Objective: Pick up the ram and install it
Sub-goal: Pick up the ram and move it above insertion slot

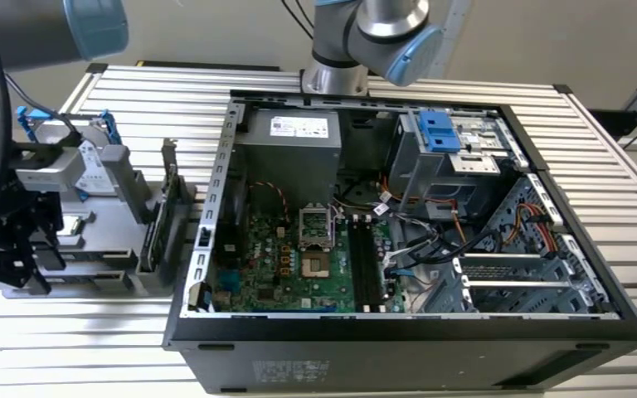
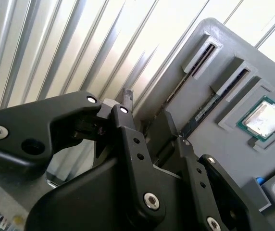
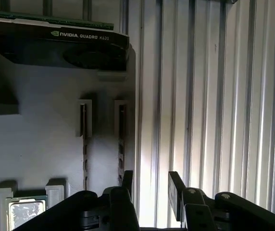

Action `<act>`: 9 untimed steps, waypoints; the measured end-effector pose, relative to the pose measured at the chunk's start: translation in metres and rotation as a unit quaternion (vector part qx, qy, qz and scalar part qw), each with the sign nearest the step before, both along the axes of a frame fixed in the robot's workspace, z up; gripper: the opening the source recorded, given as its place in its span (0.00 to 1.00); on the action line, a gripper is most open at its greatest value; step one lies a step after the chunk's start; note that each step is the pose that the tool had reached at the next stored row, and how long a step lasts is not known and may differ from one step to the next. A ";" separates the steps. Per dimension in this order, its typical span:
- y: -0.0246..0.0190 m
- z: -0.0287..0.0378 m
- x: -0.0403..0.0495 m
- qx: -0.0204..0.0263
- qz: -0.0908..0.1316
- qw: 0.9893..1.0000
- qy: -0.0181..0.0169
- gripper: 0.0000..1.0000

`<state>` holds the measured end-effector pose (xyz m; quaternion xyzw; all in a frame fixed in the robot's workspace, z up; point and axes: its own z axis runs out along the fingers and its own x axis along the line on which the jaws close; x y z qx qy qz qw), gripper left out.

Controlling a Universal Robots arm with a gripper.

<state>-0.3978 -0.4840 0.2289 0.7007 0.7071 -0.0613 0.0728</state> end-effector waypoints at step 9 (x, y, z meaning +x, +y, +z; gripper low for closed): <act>0.0022 -0.0018 0.0000 0.000 0.000 1.000 -0.001 1.00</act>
